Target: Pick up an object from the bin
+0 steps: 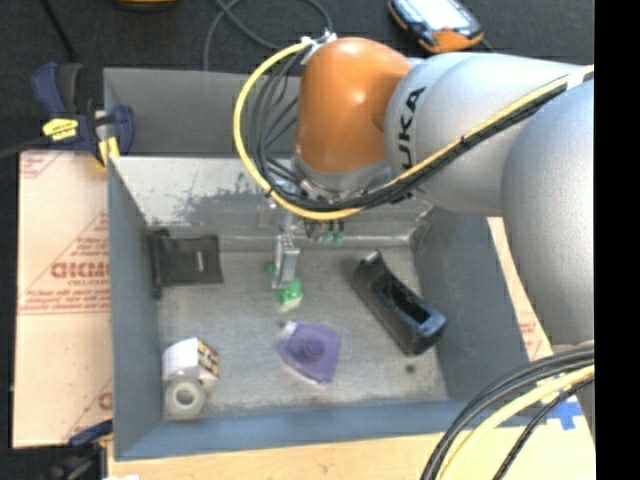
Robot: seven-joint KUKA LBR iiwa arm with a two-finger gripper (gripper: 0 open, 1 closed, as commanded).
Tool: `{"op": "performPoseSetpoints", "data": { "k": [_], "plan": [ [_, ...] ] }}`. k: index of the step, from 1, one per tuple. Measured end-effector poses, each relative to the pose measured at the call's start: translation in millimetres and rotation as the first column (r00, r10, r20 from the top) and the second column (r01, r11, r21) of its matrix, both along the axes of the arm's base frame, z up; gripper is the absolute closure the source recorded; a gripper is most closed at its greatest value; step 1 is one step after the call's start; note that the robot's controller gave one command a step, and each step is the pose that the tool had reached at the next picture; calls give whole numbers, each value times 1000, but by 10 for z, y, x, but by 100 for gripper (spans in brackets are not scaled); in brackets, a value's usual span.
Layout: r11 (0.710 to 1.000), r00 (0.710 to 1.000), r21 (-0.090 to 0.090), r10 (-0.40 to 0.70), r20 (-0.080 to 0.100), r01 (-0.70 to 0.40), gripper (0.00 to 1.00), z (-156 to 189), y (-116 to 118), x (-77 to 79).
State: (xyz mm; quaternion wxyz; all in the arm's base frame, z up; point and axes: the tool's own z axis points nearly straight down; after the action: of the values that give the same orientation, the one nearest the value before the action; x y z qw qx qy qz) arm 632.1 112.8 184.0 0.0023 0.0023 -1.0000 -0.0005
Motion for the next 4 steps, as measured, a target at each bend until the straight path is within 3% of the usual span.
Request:
{"op": "performPoseSetpoints", "data": {
  "k": [1, 2, 3, 4],
  "plan": [
    [1000, 1000, 1, -2, 9, 2, 0, 55, -5, 17],
    [986, 986, -3, 167, 15, -167, 0, -311, 486, 112],
    [987, 987, 1, 160, 11, -160, 0, -501, 892, 117],
    [970, 970, -1, 241, 12, -241, 0, -488, 929, 224]
  ]
}}
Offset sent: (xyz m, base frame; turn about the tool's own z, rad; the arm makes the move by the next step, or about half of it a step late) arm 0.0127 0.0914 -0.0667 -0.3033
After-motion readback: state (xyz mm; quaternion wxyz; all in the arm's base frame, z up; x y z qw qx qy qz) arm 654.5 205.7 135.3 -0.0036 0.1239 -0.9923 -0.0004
